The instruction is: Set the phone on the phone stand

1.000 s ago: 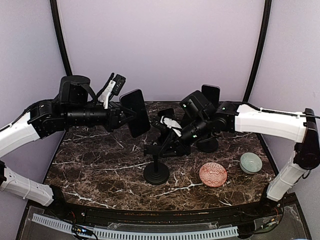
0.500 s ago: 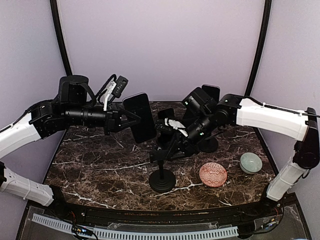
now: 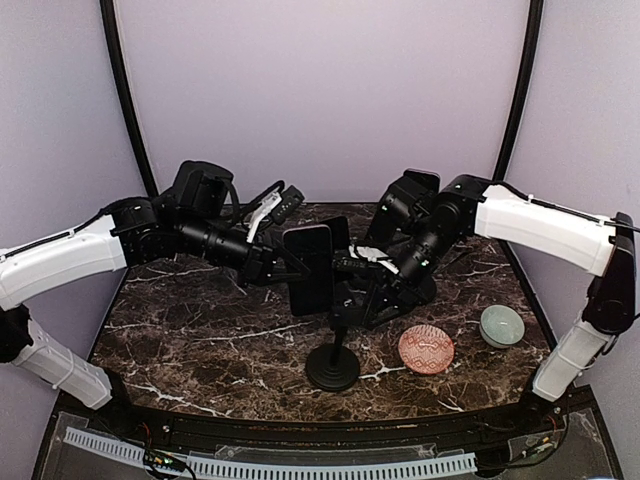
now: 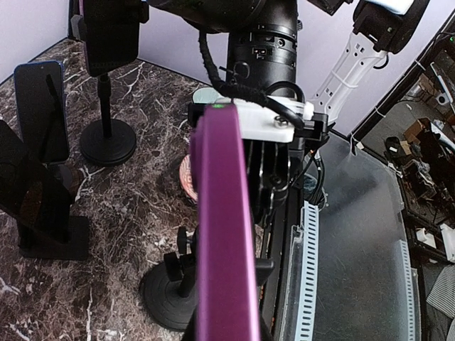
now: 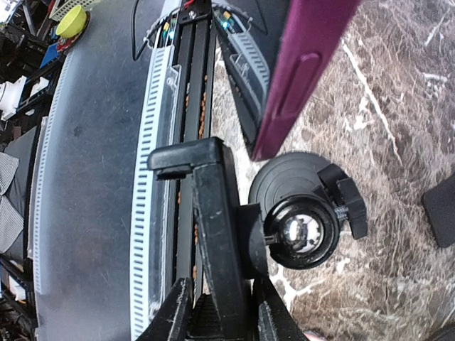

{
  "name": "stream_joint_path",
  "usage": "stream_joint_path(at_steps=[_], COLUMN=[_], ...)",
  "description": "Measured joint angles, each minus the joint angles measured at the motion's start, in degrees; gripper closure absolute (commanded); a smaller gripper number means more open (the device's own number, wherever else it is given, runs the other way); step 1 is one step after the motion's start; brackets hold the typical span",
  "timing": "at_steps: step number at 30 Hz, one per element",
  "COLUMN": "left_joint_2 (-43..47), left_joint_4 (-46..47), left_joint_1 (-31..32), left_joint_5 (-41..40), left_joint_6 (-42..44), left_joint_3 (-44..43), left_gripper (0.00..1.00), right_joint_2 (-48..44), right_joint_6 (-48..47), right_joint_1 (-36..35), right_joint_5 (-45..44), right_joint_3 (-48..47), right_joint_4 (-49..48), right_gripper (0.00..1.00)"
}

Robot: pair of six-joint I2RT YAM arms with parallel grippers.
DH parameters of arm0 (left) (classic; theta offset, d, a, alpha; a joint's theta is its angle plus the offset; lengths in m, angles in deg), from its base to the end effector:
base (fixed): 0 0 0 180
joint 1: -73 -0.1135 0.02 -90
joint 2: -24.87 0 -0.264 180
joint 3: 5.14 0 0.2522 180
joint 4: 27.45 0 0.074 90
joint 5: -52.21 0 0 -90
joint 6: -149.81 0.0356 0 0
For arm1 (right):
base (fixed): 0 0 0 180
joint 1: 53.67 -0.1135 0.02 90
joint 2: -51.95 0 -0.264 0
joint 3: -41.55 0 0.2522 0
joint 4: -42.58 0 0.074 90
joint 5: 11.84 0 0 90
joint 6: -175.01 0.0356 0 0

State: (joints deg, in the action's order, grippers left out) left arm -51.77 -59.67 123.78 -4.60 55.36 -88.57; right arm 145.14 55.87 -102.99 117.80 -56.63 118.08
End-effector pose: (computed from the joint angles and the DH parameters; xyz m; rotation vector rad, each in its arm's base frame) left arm 0.1766 -0.2472 0.3556 1.1936 1.7811 -1.1735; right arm 0.1912 0.2573 0.3034 -1.8667 2.0179 1.0561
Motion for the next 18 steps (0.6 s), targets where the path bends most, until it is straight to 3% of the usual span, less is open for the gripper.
stream_joint_path(at_steps=[10, 16, 18], left_joint_2=[2.6, 7.4, 8.0], left_joint_4=[-4.7, -6.6, -6.5], left_joint_1=[1.8, 3.7, 4.1], left_joint_5=[-5.4, -10.4, -11.1], left_joint_6=[4.1, 4.4, 4.4], left_joint_3=[-1.6, -0.4, -0.1], left_gripper=[1.00, 1.00, 1.00], right_joint_2=[0.3, 0.6, 0.7], right_joint_6=[-1.4, -2.0, -2.5], right_joint_1=[-1.0, -2.5, -2.7], right_joint_5=[-0.7, 0.4, 1.4], right_joint_3=[-1.1, -1.1, -1.1], right_joint_4=[-1.0, -6.0, -6.5], right_gripper=[0.98, 0.63, 0.57])
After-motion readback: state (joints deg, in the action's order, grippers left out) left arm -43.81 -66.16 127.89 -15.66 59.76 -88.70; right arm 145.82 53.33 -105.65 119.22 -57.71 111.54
